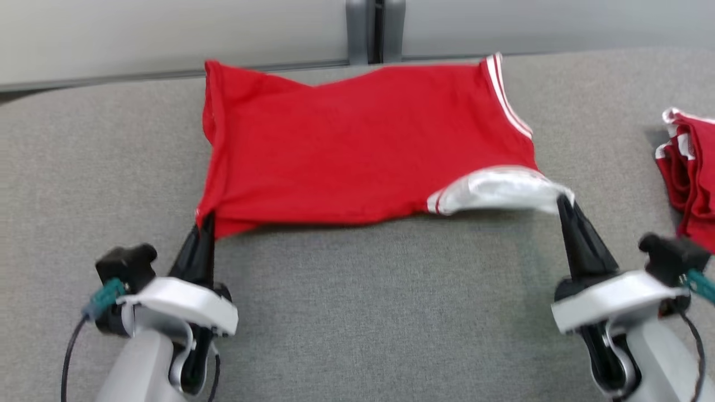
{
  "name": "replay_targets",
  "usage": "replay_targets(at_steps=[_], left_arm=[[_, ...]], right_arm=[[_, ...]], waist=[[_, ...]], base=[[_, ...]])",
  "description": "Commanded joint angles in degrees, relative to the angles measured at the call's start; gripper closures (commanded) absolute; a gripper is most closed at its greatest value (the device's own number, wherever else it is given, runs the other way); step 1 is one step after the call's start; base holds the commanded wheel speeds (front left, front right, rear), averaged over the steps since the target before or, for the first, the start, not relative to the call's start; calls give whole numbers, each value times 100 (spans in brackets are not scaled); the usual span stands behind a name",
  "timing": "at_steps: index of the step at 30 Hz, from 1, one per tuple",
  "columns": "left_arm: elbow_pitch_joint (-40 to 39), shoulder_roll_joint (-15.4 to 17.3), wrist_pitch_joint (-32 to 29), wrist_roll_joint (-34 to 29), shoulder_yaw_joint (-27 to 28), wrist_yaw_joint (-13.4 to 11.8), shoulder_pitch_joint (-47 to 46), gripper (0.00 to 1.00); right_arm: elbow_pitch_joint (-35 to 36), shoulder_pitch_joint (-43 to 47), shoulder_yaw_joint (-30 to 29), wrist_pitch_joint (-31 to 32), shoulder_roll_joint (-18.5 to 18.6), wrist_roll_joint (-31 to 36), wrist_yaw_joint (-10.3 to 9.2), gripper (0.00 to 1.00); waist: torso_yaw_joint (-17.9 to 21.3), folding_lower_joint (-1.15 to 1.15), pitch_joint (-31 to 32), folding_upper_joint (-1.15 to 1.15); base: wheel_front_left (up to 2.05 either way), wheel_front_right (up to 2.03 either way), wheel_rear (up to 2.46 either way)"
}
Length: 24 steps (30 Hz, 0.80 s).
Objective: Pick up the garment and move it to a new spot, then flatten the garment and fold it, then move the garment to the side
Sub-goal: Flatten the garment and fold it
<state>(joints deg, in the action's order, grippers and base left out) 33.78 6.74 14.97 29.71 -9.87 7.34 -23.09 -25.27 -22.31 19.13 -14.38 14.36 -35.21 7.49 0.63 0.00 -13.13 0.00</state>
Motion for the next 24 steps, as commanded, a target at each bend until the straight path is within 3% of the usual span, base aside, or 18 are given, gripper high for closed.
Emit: replay_targets(at_steps=[1,15,24], left_arm=[[-220,73,-52,-60,-46,-50,260,100],[-3339,524,-1514,33,-97,-946,2903,100],[-4739,820,-2373,49,-57,-1421,3827,100]], right_arm=[[315,355,-142,101,32,93,-1,100],[3659,3453,-1589,2473,-700,956,0,100],[4705,4315,-2035,3460,-960,1070,0,100]], waist=[[-69,0,299,0],[-54,0,996,0],[-84,0,1160,0]], base=[[0,0,0],[0,0,0],[0,0,0]])
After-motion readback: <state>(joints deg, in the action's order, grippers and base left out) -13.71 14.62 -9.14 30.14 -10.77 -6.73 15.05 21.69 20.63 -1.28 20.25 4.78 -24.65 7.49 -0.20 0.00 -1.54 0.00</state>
